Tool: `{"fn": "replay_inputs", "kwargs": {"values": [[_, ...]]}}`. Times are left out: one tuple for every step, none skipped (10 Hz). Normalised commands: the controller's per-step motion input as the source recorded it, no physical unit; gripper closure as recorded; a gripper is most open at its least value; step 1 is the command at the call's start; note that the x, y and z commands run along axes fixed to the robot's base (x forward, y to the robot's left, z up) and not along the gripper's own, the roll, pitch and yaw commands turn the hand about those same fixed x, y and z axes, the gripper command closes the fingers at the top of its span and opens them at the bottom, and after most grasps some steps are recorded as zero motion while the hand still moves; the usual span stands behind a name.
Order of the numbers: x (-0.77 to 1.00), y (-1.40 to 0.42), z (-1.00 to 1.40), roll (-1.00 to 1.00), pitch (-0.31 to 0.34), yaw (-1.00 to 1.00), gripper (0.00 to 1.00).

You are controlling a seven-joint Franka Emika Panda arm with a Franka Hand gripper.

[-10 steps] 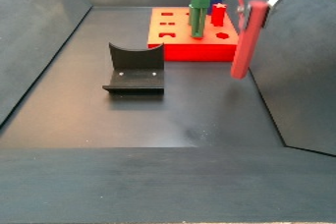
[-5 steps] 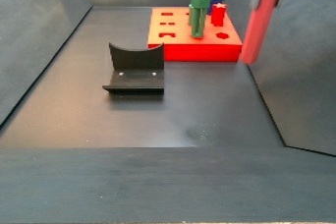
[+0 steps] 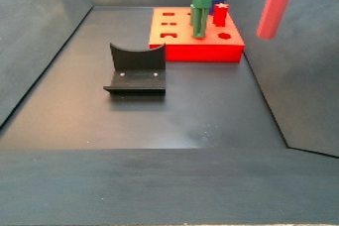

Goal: Pick up the hexagon object. Move up. Move to above the board. Insert the hexagon object.
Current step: Move to above the board.

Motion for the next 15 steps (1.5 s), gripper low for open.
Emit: {"fn": "replay_inputs", "kwargs": {"values": [[-0.01,0.00,0.31,0.05,0.070,-0.03,1.00],[0.56,-1.00,0.25,0.18,0.190,-0.12,1.00],[0.56,-1.00,0.22,0.18,0.199,-0.08,1.00],[0.58,-1.00,0.22,0.13,0.224,-0.02,1.00],[0.59,-1.00,0.22,0.01,0.218,-0.02,1.00],[0.60,-1.00,0.23,-0.02,0.191,-0.01,1.00],[0.59,-1.00,0.22,0.02,0.139,0.00,1.00],[0.60,-1.00,0.23,0.01,0.125,0.01,1.00],[0.62,-1.00,0.23,0.00,0.123,0.01,1.00],[0.63,-1.00,0.23,0.00,0.134,0.01,1.00],[0.64,-1.00,0.23,-0.01,0.130,0.01,1.00],[0.65,-1.00,0.24,0.02,0.140,0.01,1.00],[0.68,-1.00,0.24,0.02,0.134,0.01,1.00],[0.51,-0.68,0.17,0.04,0.144,0.01,1.00],[0.39,-0.50,0.13,0.05,0.139,0.01,1.00]]}}
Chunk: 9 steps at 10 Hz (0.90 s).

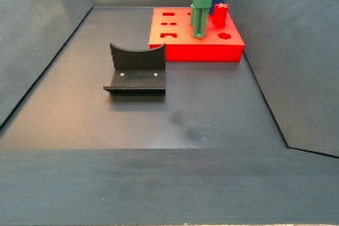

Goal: Pick up the hexagon object. Move up. Move to above the board. Insert the hexagon object.
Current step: Move to above the board, then insert the hexagon object.

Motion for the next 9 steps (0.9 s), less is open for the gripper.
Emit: {"fn": "replay_inputs", "kwargs": {"values": [[0.22,-0.26,0.08,0.06,0.092,0.01,1.00],[-0.23,0.15,-0.20,-0.02,-0.051,0.00,1.00],[-0.37,0.24,-0.27,-0.16,-0.181,0.00,1.00],[-0.59,0.37,-0.41,-0.07,-0.180,0.00,1.00],[-0.85,0.52,-0.52,0.00,-0.186,-0.02,1.00],[-0.94,0.57,-0.60,0.00,-0.189,-0.04,1.00],[-0.97,0.56,-0.62,0.00,-0.216,-0.05,1.00],[-0.97,0.55,-0.60,0.00,-0.196,-0.09,1.00],[-0.83,0.57,-0.55,0.02,-0.116,-0.14,1.00]]}}
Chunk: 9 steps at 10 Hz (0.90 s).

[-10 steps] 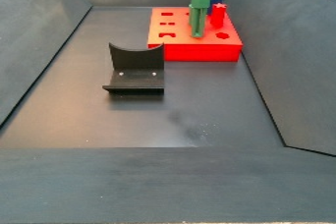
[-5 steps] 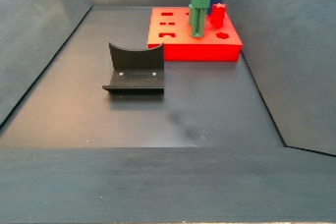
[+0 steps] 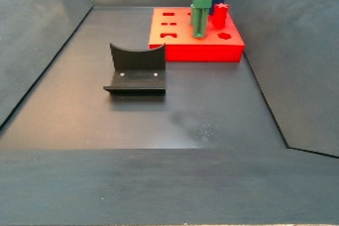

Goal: Pick up the hexagon object. Move up. Move to above the board. Insert the hexagon object.
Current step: Insert the hexagon object.

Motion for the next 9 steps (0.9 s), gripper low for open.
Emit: {"fn": "replay_inputs", "kwargs": {"values": [[-0.62,0.58,-0.48,0.05,-0.026,-0.13,1.00],[-0.55,0.57,-0.42,0.08,0.000,-0.11,1.00],[-0.37,0.56,-0.29,0.04,0.000,-0.09,1.00],[-0.03,0.53,-0.15,-0.01,0.000,0.00,1.00],[0.14,0.30,-0.29,-0.13,-0.009,0.00,1.00],[0.23,0.20,-0.34,-0.14,-0.039,0.00,1.00],[0.04,0.19,-0.31,-0.09,-0.031,-0.01,1.00],[0.00,0.18,-0.37,-0.12,-0.114,-0.02,1.00],[-0.01,0.18,-0.41,-0.11,-0.150,-0.06,1.00]]}}
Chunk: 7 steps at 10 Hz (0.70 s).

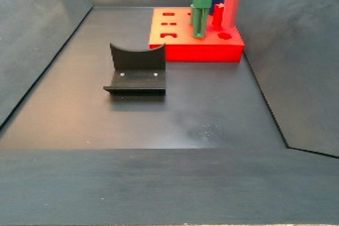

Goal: Pick up the hexagon object. Move up. Move to above the board. Insert the hexagon object.
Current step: Insert the hexagon object.

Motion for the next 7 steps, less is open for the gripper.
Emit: {"fn": "replay_inputs", "kwargs": {"values": [[-0.10,0.12,-0.24,-0.09,-0.113,-0.12,1.00],[-0.01,0.01,-0.18,-0.11,-0.119,-0.11,1.00],[0.00,0.02,-0.22,-0.14,-0.156,-0.14,1.00],[0.00,0.03,-0.20,-0.14,-0.137,-0.13,1.00],[0.05,0.05,-0.22,-0.15,-0.129,-0.16,1.00],[0.03,0.12,-0.21,-0.09,-0.067,-0.13,1.00],[0.00,0.19,-0.19,-0.02,-0.020,-0.06,1.00]]}}
